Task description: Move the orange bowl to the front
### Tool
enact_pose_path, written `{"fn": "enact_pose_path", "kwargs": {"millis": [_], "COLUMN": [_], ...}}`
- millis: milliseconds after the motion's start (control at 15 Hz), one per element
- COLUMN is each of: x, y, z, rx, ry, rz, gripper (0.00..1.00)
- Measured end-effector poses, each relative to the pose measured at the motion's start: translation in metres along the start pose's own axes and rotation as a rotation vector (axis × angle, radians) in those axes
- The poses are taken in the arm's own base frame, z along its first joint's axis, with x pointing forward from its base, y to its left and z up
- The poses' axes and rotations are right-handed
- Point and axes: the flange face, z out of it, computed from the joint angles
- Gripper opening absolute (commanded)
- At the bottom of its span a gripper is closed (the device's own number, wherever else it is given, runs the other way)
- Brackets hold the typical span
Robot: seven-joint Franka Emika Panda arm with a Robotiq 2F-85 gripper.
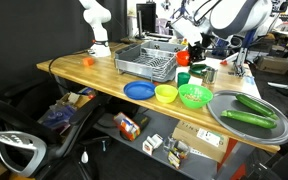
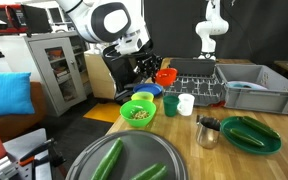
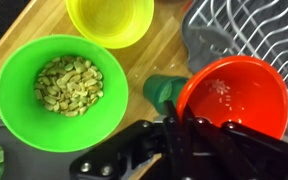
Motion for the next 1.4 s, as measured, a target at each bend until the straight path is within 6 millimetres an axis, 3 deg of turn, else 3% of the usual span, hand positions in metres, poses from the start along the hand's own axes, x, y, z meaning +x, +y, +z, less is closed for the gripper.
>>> {"fn": "enact_pose_path", "kwargs": {"millis": [333, 667, 1067, 1400], "x": [0.067, 0.108, 0.116, 0.097], "y": [0.047, 0.086, 0.083, 0.075], "z": [0.012, 0.022, 0.021, 0.034], "rx": [-0.082, -0.124, 0.012, 0.050], "ry": [0.096, 0.171, 0.129, 0.097], "rz": [0.303, 0.593, 0.798, 0.806], "gripper": [0.02, 0.02, 0.02, 0.02]}}
